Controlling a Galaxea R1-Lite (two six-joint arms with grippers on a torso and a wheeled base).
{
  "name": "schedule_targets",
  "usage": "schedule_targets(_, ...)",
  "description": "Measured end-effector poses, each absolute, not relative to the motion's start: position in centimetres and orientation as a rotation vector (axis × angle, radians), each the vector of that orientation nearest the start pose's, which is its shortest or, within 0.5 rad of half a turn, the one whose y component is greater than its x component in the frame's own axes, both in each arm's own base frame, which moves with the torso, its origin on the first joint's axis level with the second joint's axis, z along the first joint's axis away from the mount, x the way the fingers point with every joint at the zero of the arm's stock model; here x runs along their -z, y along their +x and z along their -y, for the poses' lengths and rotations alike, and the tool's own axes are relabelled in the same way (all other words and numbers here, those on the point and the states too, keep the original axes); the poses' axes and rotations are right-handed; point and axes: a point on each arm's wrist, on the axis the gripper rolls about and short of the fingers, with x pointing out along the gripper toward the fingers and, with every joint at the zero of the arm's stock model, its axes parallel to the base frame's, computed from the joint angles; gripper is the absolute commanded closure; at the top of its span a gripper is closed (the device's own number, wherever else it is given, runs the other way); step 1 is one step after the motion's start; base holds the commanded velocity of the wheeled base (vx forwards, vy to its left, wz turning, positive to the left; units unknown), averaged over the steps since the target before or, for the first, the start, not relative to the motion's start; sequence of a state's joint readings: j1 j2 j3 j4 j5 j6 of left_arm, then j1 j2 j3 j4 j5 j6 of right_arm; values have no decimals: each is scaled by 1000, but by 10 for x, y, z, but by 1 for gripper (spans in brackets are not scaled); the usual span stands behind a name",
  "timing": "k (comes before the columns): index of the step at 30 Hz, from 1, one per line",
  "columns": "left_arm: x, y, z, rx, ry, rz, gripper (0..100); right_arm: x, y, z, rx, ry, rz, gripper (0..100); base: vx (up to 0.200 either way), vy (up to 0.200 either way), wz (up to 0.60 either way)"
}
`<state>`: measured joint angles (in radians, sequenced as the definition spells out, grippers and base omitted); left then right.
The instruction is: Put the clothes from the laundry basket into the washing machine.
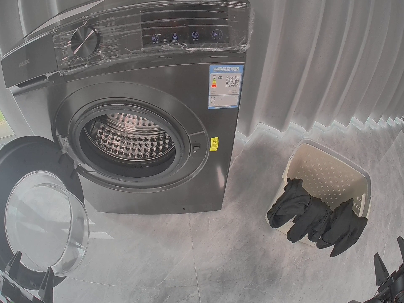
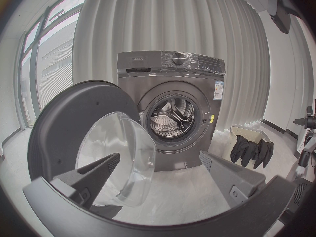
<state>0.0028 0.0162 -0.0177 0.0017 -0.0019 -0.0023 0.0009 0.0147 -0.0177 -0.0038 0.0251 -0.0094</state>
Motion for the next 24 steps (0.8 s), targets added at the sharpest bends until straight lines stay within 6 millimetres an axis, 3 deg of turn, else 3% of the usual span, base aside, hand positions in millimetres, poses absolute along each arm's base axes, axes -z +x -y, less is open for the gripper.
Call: schedule_targets(24,-81,-23,0,0,-3,1,0,-81,-23,-1,-27,-9,6,0,0,0,0)
